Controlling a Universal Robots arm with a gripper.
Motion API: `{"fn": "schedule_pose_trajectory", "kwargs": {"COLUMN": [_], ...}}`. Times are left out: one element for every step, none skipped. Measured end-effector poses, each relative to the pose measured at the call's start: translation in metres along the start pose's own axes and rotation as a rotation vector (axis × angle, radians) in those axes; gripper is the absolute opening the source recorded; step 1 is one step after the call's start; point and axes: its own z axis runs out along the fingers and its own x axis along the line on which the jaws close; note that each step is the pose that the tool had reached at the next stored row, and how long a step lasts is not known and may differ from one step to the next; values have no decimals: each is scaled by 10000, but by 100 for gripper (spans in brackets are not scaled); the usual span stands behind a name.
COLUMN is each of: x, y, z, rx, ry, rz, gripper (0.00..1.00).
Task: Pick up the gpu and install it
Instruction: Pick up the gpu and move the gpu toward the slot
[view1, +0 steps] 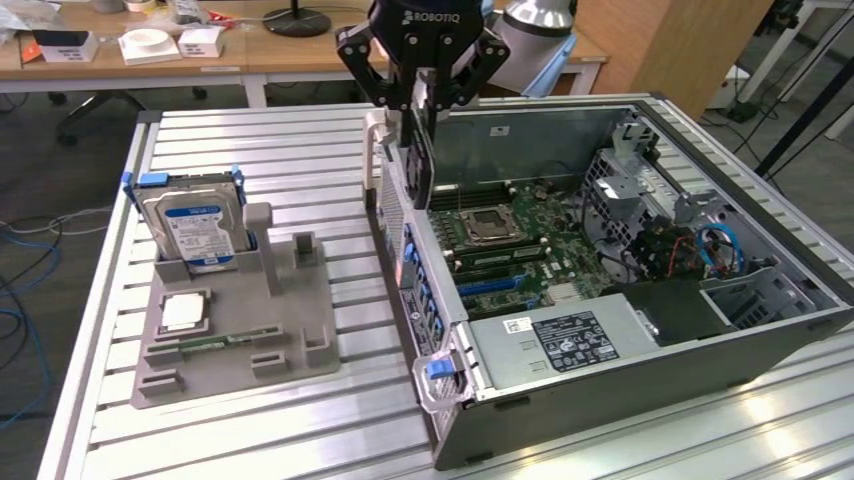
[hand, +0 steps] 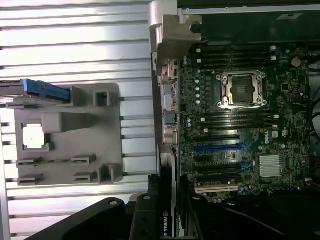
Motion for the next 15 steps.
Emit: {"fn": "schedule_pose_trajectory", "kwargs": {"x": [-4, -8, -12, -16, -19, -23, -27, -30, -35, -39, -43, -47, -50, -55, -58], "y": [0, 0, 1, 1, 1, 2, 2, 2, 2, 3, 3, 3, 4, 4, 4], "z": [1, 1, 1, 1, 1, 2, 2, 2, 2, 2, 3, 3, 3, 4, 4], "rx": [-1, 0, -1, 0, 0, -1, -1, -1, 0, 0, -1, -1, -1, -1, -1], "ry": [0, 0, -1, 0, 0, 0, -1, -1, 0, 0, -1, -1, 0, 0, 0], "rz": [-1, -1, -1, -1, -1, -1, 0, 0, -1, 0, -1, -1, 0, -1, -1], "gripper": [26, 26, 26, 26, 26, 26, 26, 26, 26, 26, 26, 26, 26, 26, 26]}}
